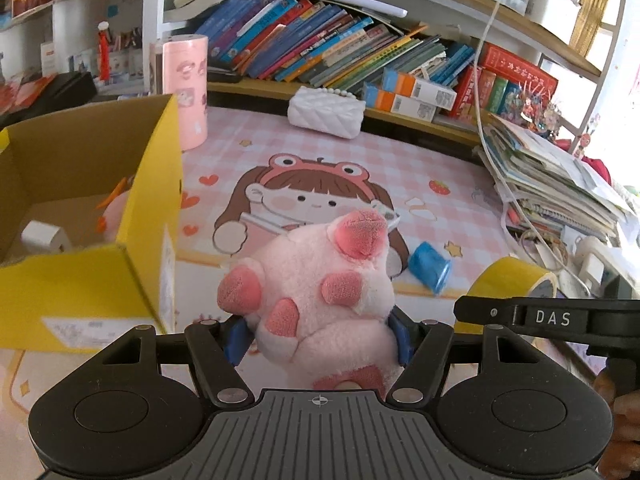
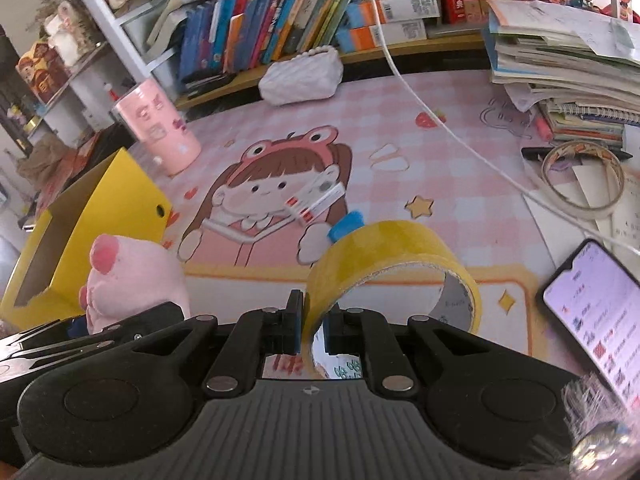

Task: Organize objects
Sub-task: 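Carry the held plush and tape roll over the yellow box with both grippers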

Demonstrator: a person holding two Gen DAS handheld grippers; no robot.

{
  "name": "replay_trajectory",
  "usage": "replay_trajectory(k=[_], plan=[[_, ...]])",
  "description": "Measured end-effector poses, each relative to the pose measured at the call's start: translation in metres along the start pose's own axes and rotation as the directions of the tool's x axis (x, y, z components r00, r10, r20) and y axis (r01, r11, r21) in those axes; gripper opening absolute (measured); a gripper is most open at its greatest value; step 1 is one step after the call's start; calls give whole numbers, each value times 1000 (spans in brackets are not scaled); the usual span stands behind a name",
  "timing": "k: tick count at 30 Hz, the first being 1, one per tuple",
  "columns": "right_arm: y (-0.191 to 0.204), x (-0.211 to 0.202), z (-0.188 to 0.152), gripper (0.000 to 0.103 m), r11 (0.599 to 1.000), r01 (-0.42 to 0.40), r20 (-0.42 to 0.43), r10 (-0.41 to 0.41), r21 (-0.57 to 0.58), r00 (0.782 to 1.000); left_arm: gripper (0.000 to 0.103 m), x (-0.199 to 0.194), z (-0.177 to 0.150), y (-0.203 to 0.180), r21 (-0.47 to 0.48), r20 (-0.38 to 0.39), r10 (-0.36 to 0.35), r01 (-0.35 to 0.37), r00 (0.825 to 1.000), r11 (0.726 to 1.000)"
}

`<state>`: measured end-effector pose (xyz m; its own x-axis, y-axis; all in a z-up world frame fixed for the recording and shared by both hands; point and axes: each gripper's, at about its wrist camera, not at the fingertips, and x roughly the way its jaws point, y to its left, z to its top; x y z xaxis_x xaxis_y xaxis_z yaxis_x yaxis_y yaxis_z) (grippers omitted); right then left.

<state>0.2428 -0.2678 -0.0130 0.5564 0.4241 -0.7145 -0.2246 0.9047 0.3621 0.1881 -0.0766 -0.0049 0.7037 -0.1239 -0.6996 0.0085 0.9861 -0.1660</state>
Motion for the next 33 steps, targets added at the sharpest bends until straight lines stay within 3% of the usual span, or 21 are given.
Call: replay_trajectory(k=[14,33], plan=[[63,-32,-47,10,987,128,77,-121,-94,990,66,-47,-26,30,43,38,-47,45,998,998],[178,-50,-125,10,979,112,66,-102,-171,993,67,-126,-81,130,-41,56,3,-1,998,999]])
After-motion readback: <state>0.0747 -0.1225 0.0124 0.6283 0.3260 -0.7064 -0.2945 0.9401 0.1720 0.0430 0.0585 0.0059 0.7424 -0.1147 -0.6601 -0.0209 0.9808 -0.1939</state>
